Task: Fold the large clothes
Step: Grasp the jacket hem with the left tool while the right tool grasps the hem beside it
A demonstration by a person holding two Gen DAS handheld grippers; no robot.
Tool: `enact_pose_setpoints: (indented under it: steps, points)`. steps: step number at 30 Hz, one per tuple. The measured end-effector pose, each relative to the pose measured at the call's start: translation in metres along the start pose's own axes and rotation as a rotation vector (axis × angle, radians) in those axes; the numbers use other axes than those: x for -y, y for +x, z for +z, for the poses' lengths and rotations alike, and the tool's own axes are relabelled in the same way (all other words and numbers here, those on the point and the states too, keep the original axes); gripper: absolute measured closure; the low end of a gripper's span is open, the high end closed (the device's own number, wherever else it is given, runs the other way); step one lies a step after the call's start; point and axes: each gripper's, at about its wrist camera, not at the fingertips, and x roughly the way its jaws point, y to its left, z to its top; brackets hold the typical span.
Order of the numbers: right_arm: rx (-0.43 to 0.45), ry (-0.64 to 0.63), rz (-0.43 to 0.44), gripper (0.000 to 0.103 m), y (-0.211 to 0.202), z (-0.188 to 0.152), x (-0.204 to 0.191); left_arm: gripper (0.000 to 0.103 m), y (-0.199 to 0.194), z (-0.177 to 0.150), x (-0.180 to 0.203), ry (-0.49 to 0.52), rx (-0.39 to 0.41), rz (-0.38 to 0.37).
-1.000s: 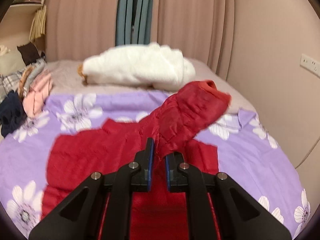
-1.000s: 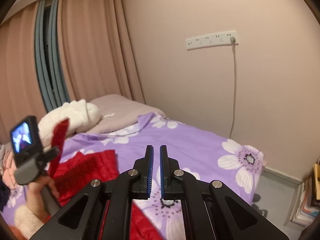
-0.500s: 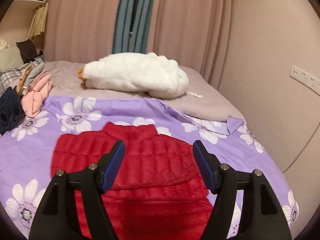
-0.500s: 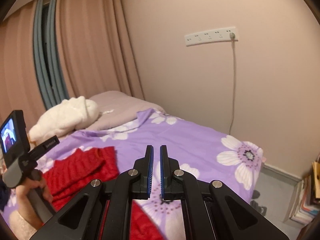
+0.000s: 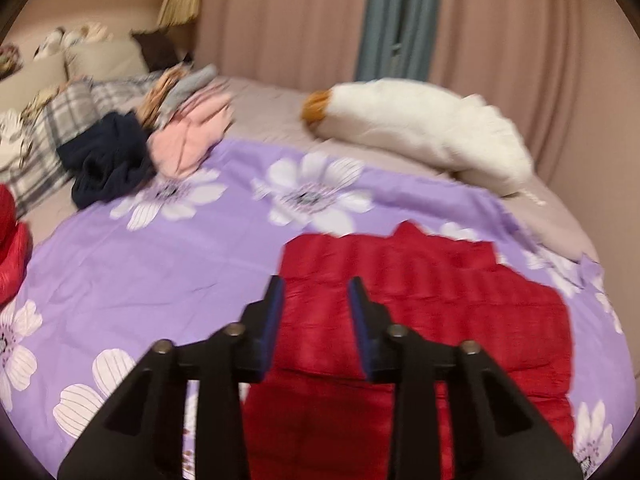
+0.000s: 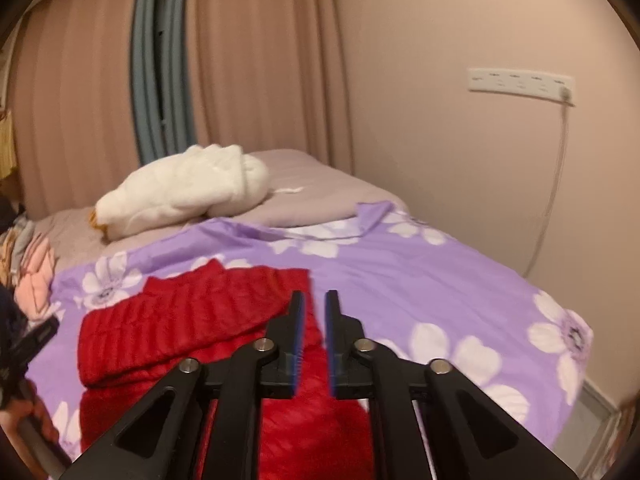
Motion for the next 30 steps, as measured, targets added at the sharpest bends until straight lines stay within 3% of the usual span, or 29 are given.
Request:
enact_pose_setpoints:
  steps: [1, 2, 3, 8, 12, 14, 16, 18, 20, 30]
  points:
    - [0.001, -0.009, 0.014, 0.053, 0.007, 0.003, -0.006, 0.079, 0.008, 0.000, -0.004, -0.010, -0.003, 0.003]
    - [0.008, -0.014, 0.037, 0.023, 0.015, 0.005, -0.012, 0.081, 0.017, -0.001, -0.008, -0.018, -0.003, 0.004]
    - [0.018, -0.011, 0.061, 0.013, 0.023, 0.007, -0.018, 0.082, 0.025, -0.001, -0.010, -0.021, -0.002, 0.007]
    - [0.018, -0.068, 0.085, 0.013, 0.075, 0.015, -0.052, 0.081, 0.069, -0.012, -0.015, -0.056, -0.041, 0.001]
    - [-0.015, -0.130, 0.134, 0.013, 0.136, 0.006, -0.076, 0.078, 0.116, -0.038, -0.017, -0.071, -0.091, 0.062]
    - [-0.078, -0.193, 0.102, 0.014, 0.171, -0.016, -0.084, 0.078, 0.137, -0.048, -0.021, -0.091, -0.156, 0.040]
    - [-0.165, -0.213, 0.054, 0.024, 0.201, -0.044, -0.081, 0.075, 0.137, -0.046, -0.030, -0.138, -0.142, 0.020]
    - [-0.306, -0.128, 0.112, 0.024, 0.233, -0.072, -0.065, 0.074, 0.138, -0.047, -0.034, -0.155, -0.146, 0.004]
    - [-0.309, -0.086, 0.137, 0.024, 0.232, -0.065, -0.057, 0.074, 0.140, -0.047, -0.036, -0.168, -0.151, -0.004]
    - [-0.332, -0.154, 0.073, 0.020, 0.228, -0.072, -0.069, 0.071, 0.146, -0.046, -0.032, -0.162, -0.165, 0.016]
